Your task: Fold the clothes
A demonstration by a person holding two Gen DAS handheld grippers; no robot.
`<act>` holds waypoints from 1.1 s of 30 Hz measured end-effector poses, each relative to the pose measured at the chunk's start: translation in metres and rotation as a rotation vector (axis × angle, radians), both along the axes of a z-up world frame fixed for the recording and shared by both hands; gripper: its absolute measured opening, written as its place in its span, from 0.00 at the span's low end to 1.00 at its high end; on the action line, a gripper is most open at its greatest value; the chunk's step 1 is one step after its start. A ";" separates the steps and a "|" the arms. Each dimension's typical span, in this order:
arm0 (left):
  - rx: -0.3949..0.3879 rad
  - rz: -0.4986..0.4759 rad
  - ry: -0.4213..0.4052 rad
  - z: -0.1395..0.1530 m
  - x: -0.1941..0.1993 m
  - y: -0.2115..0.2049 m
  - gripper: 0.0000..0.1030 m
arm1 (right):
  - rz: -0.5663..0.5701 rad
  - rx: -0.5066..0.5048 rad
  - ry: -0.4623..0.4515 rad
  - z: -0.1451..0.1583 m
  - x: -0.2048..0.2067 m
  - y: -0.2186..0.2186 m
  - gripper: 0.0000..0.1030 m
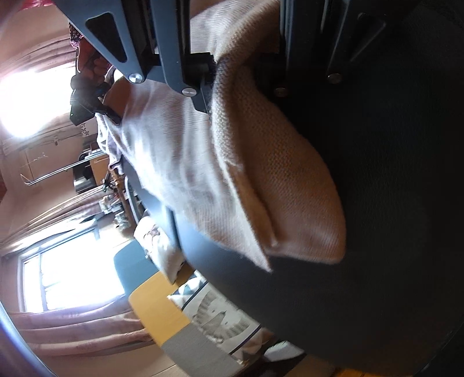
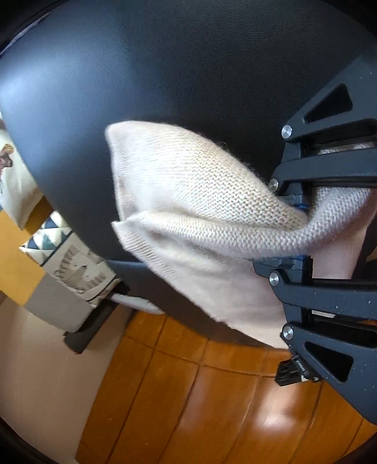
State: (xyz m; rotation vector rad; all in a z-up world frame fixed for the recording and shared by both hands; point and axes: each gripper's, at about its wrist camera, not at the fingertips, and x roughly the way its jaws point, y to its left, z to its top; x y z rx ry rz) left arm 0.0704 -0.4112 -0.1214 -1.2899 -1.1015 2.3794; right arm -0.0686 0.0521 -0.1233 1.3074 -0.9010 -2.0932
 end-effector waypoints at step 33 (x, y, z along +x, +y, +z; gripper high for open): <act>-0.027 -0.038 0.360 0.170 0.013 0.006 0.16 | 0.227 -0.268 0.216 0.166 -0.022 -0.102 0.20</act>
